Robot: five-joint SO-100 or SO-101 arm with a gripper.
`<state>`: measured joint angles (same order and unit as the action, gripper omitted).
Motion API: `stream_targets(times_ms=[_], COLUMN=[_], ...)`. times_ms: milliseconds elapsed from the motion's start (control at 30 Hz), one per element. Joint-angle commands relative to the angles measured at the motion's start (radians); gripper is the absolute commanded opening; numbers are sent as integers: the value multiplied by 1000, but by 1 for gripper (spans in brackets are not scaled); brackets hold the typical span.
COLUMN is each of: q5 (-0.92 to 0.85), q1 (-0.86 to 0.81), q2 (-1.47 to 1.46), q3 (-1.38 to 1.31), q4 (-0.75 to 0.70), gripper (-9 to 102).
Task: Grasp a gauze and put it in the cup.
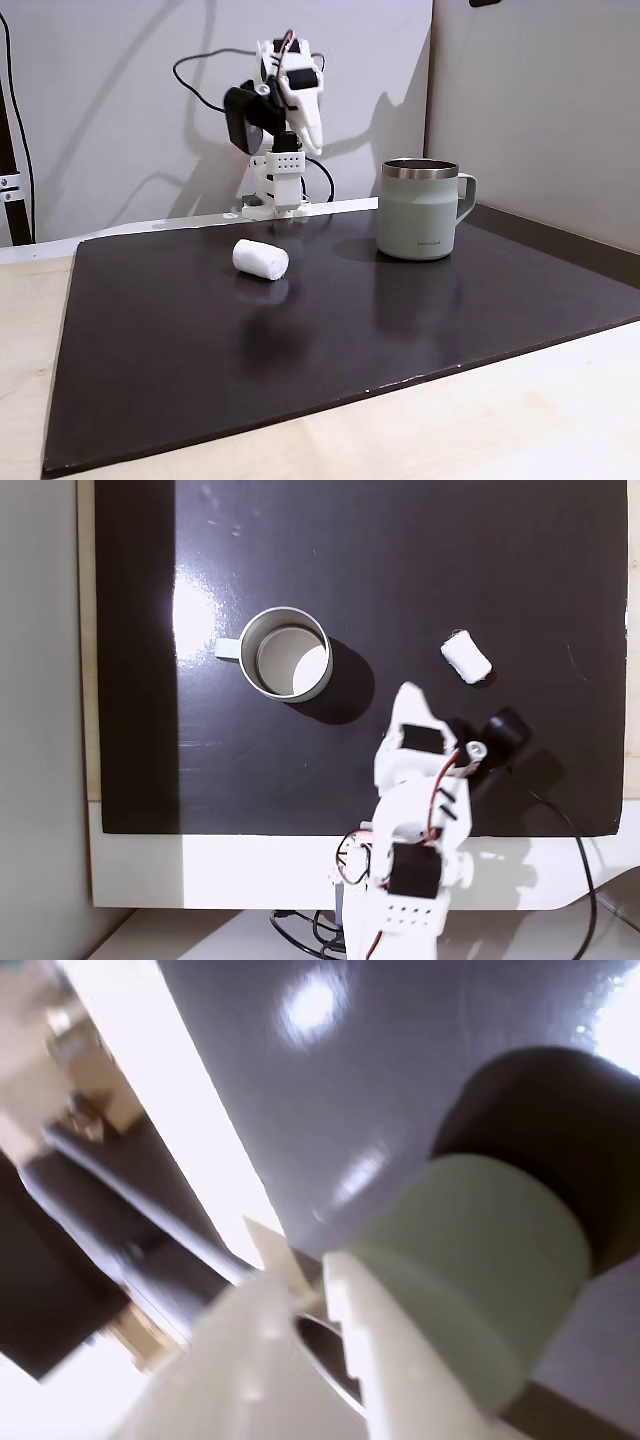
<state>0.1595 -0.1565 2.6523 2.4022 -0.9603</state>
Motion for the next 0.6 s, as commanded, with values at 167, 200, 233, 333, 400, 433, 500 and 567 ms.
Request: stream_targets(times_ms=[167, 200, 233, 333, 400, 433, 500, 567], q5=[161, 179, 196, 250, 276, 285, 302, 319], q1=[-114, -124, -137, -170, -186, -190, -192, -192], q2=[-279, -314, -350, -474, -555, -594, -661, -736], q3=[-279, -298, -318, -388, -436, -459, -500, -552], q4=[-91, -100, -107, -144, -167, -175, -193, -229], gripper=[20, 21, 22, 24, 25, 25, 27, 28])
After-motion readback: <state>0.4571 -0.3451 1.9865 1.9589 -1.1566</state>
